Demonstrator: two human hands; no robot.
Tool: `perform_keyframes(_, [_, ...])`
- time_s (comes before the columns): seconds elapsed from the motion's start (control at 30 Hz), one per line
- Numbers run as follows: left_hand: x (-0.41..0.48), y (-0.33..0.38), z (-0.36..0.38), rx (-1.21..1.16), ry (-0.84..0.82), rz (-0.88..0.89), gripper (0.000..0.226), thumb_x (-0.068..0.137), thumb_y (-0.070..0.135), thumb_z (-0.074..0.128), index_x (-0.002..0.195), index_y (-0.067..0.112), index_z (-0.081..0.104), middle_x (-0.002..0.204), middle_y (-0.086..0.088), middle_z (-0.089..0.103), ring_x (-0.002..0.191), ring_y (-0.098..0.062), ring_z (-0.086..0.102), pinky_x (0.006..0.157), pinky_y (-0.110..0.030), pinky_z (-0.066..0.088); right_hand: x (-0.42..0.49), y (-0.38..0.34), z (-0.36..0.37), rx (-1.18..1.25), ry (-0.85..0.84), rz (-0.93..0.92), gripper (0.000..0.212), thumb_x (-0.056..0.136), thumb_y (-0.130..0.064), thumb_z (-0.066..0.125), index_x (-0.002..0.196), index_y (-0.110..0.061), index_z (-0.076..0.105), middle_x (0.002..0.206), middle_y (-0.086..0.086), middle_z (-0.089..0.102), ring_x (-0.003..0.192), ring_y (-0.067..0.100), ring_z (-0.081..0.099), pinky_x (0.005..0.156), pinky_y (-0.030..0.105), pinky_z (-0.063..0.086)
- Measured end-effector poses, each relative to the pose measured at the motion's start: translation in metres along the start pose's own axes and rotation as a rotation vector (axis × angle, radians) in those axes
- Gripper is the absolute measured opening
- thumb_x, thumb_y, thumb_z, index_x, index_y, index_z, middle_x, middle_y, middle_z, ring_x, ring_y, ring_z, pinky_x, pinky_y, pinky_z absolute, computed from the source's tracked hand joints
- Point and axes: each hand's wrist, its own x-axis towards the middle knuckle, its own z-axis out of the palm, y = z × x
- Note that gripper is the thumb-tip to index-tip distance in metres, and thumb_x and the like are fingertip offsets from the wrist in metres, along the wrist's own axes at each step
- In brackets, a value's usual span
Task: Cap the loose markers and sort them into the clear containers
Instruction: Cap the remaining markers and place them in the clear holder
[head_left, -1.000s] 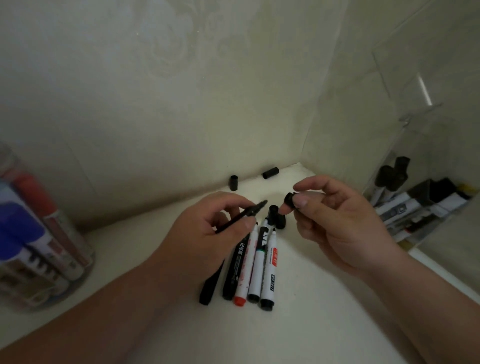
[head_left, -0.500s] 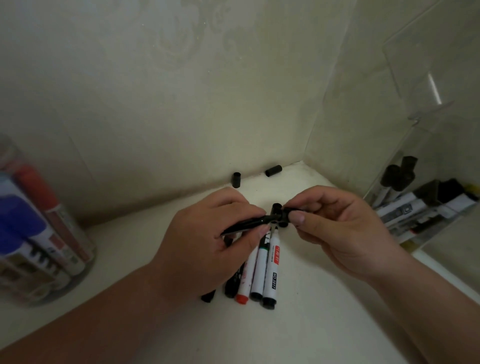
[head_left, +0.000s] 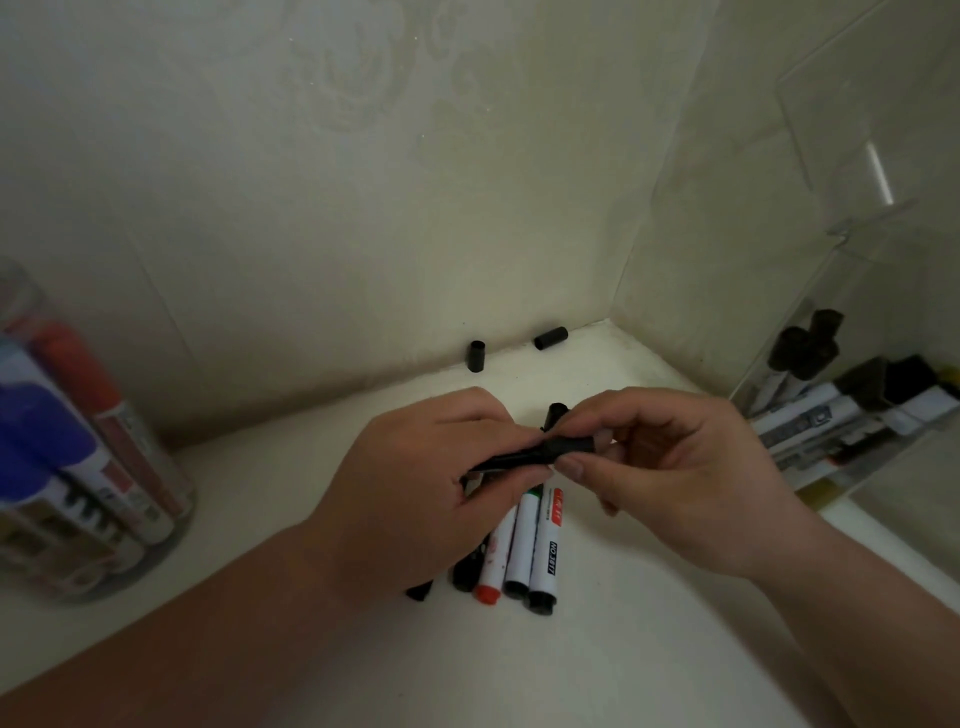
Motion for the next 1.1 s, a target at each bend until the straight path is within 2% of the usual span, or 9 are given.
perform_keyframes(0.13, [0.001,-0.001,0.000,-0.024,0.008,-0.011,0.021,0.089,0.030,0.073,0.101,0.014,0.078,0.084,0.004,0.069,0.074,-0.007,0.063,0.070,-0.025,0.051,0.000,-0.005,0.004,0.009,0.044,0.022,0.020,0.071,-0.006,0.077,0.089,0.002,0.074,0.074,0.023,0.069,0.052,0.022,0.064,0.055,0.024,0.054])
perform_keyframes(0.33, [0.000,0.002,-0.002,-0.067,0.038,0.031,0.022,0.091,0.027,0.070,0.101,0.009,0.079,0.085,0.001,0.070,0.074,-0.008,0.063,0.074,-0.016,0.050,-0.001,-0.008,0.010,0.127,0.065,0.060,0.022,0.069,-0.006,0.076,0.087,0.006,0.072,0.064,0.022,0.068,0.049,0.031,0.064,0.051,0.034,0.058])
perform_keyframes(0.5, [0.002,0.002,-0.004,-0.064,0.011,0.034,0.018,0.094,0.026,0.069,0.106,0.015,0.077,0.089,0.005,0.069,0.078,-0.006,0.063,0.073,-0.019,0.051,0.001,-0.013,0.015,0.112,0.078,0.061,0.025,0.071,-0.008,0.074,0.092,0.007,0.071,0.065,0.021,0.068,0.047,0.028,0.062,0.049,0.030,0.056])
perform_keyframes(0.6, [0.004,0.002,-0.003,-0.080,0.022,0.015,0.017,0.093,0.024,0.070,0.105,0.015,0.078,0.087,0.007,0.069,0.076,-0.008,0.063,0.069,-0.025,0.052,0.002,-0.009,0.014,0.107,0.074,0.105,0.029,0.074,-0.016,0.073,0.098,-0.002,0.071,0.072,0.021,0.069,0.053,0.032,0.061,0.045,0.030,0.052])
perform_keyframes(0.73, [0.003,0.000,-0.002,-0.066,-0.034,-0.021,0.019,0.094,0.031,0.066,0.103,0.019,0.077,0.083,0.007,0.067,0.073,-0.010,0.062,0.063,-0.033,0.051,0.000,-0.007,0.006,0.052,0.041,0.112,0.024,0.076,-0.021,0.073,0.092,-0.003,0.075,0.072,0.020,0.068,0.051,0.019,0.056,0.043,0.027,0.046])
perform_keyframes(0.8, [0.003,-0.001,-0.003,-0.075,-0.068,-0.041,0.022,0.094,0.035,0.064,0.104,0.021,0.077,0.082,0.010,0.066,0.073,-0.008,0.061,0.063,-0.031,0.051,0.000,-0.007,0.004,0.028,0.026,0.090,0.024,0.077,-0.019,0.073,0.094,-0.002,0.075,0.071,0.020,0.068,0.051,0.019,0.055,0.044,0.028,0.046])
perform_keyframes(0.93, [0.005,-0.002,-0.006,-0.133,-0.115,-0.087,0.025,0.094,0.039,0.060,0.103,0.023,0.077,0.080,0.013,0.066,0.074,-0.005,0.062,0.064,-0.026,0.049,0.000,-0.005,0.002,-0.007,-0.011,0.052,0.018,0.078,-0.014,0.075,0.096,-0.012,0.078,0.073,0.013,0.070,0.055,0.032,0.057,0.051,0.035,0.051])
perform_keyframes(1.03, [0.005,0.000,-0.006,-0.140,-0.120,-0.074,0.028,0.093,0.040,0.059,0.104,0.021,0.077,0.081,0.012,0.066,0.075,-0.005,0.062,0.066,-0.023,0.048,0.000,-0.005,0.001,0.008,-0.021,0.037,0.018,0.078,-0.011,0.075,0.096,-0.014,0.078,0.076,0.010,0.072,0.058,0.026,0.061,0.054,0.033,0.053])
perform_keyframes(1.1, [0.006,0.001,-0.007,-0.145,-0.107,-0.069,0.028,0.094,0.039,0.059,0.104,0.020,0.077,0.080,0.010,0.066,0.075,-0.006,0.062,0.066,-0.024,0.048,0.001,-0.006,0.002,0.035,-0.005,0.039,0.018,0.077,-0.011,0.075,0.094,-0.007,0.077,0.074,0.014,0.071,0.055,0.026,0.061,0.053,0.032,0.054])
